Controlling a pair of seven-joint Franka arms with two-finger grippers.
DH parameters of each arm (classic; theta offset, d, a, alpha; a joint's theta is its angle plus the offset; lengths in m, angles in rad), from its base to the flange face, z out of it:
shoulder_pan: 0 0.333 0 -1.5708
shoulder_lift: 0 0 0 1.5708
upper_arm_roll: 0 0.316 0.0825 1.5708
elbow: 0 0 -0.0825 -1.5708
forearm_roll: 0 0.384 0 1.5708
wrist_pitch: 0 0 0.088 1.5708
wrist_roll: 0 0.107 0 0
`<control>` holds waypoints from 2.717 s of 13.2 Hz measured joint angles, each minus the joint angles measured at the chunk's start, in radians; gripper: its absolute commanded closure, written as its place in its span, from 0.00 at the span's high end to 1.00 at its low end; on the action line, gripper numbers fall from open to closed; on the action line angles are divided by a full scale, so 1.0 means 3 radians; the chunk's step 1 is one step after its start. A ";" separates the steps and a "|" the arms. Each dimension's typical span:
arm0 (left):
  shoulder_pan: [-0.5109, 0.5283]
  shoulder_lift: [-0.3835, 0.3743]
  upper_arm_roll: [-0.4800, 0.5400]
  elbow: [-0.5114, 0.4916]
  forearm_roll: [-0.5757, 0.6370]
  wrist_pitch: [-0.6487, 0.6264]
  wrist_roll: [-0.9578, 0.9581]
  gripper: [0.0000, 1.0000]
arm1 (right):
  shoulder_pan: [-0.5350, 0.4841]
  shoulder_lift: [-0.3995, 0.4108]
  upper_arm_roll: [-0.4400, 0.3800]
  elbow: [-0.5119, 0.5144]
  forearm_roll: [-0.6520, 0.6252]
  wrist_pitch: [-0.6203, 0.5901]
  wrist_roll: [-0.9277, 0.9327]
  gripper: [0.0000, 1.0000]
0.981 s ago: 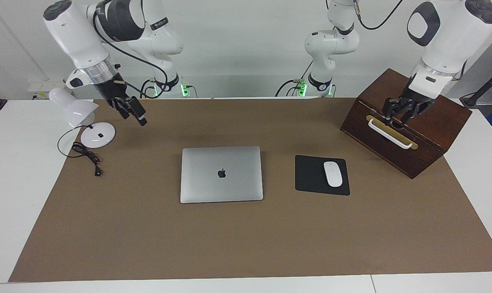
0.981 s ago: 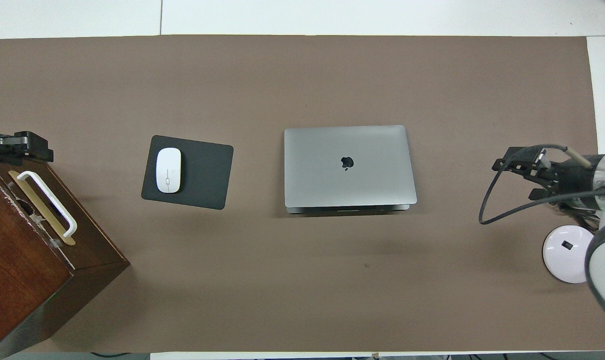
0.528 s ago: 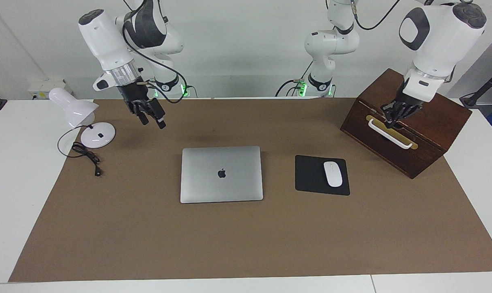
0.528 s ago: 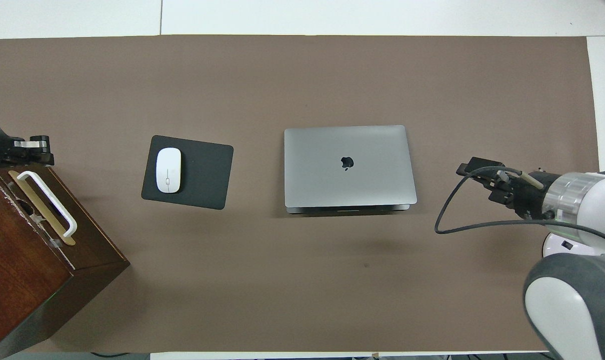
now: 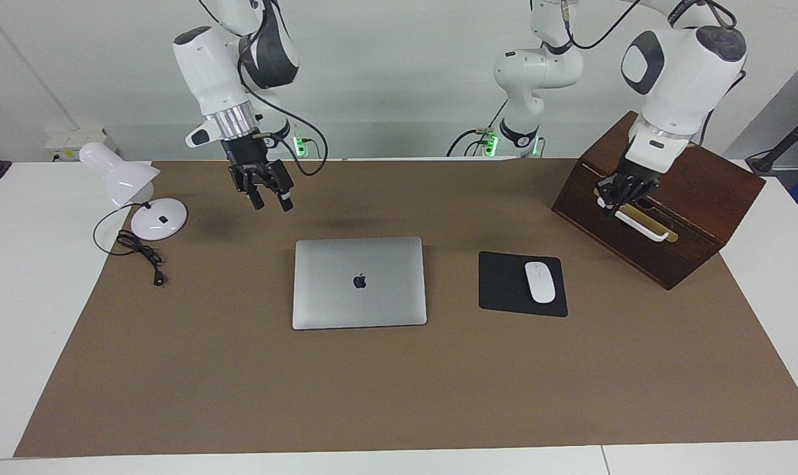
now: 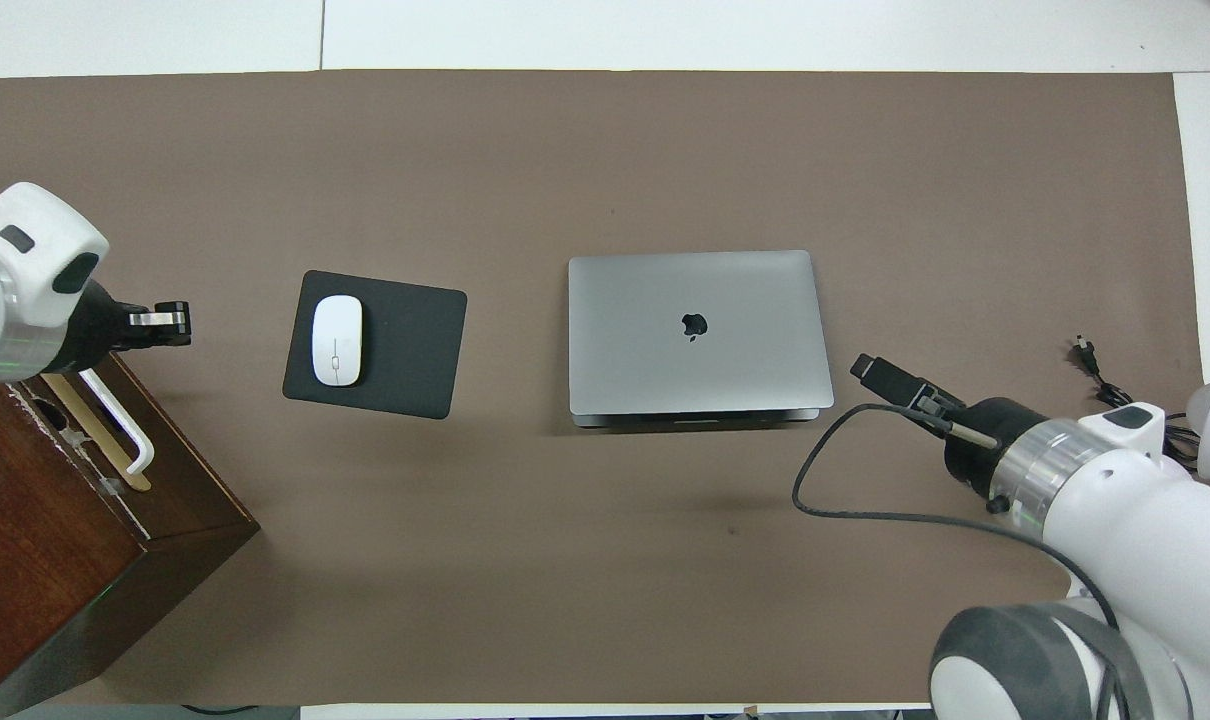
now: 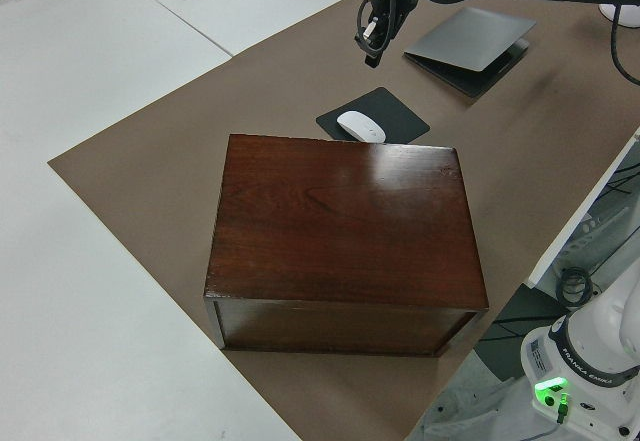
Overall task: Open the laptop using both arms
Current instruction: 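Move the right gripper toward the laptop while the left gripper approaches too, then bring both grippers to the front edge of the silver laptop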
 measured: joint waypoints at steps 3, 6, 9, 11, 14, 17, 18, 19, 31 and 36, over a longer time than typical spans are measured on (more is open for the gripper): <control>-0.0142 -0.0063 -0.0005 -0.0308 -0.0002 0.0367 0.0000 0.00 | 0.0328 -0.0229 0.0004 -0.0269 0.0494 0.0356 0.0003 0.99; -0.0257 -0.0109 -0.0006 -0.0581 -0.0003 0.0772 0.0000 0.00 | 0.0463 -0.0287 0.0012 -0.0315 0.1146 0.0484 0.0029 0.99; -0.0375 -0.0172 -0.0008 -0.0954 -0.0004 0.1295 -0.0006 0.00 | 0.0463 -0.0321 0.0108 -0.0331 0.1736 0.0486 0.0345 0.99; -0.0477 -0.0201 -0.0009 -0.1222 -0.0005 0.1671 -0.0027 0.00 | 0.0463 -0.0348 0.0241 -0.0367 0.1803 0.0487 0.0841 0.99; -0.0654 -0.0214 -0.0011 -0.1582 -0.0006 0.2242 -0.0154 0.00 | 0.0465 -0.0354 0.0478 -0.0468 0.1820 0.0613 0.1504 0.99; -0.0876 -0.0212 -0.0011 -0.1855 -0.0006 0.2772 -0.0365 0.00 | 0.0481 -0.0286 0.0767 -0.0592 0.1966 0.0918 0.1859 0.99; -0.0956 -0.0204 -0.0012 -0.1918 -0.0007 0.2920 -0.0446 0.00 | 0.0529 -0.0196 0.0822 -0.0649 0.1995 0.1135 0.1859 0.99; -0.1038 -0.0185 -0.0014 -0.1964 -0.0007 0.3057 -0.0535 0.00 | 0.0610 -0.0071 0.0846 -0.0679 0.2053 0.1350 0.1857 0.99; -0.1790 0.0451 -0.0015 -0.2078 -0.0007 0.4362 -0.0800 0.00 | 0.0789 0.0430 0.0849 -0.0637 0.2977 0.1838 0.0773 0.99; -0.2008 0.0813 -0.0009 -0.2082 -0.0075 0.4856 -0.0812 0.00 | 0.0780 0.0667 0.0840 -0.0547 0.2988 0.1839 0.0675 0.99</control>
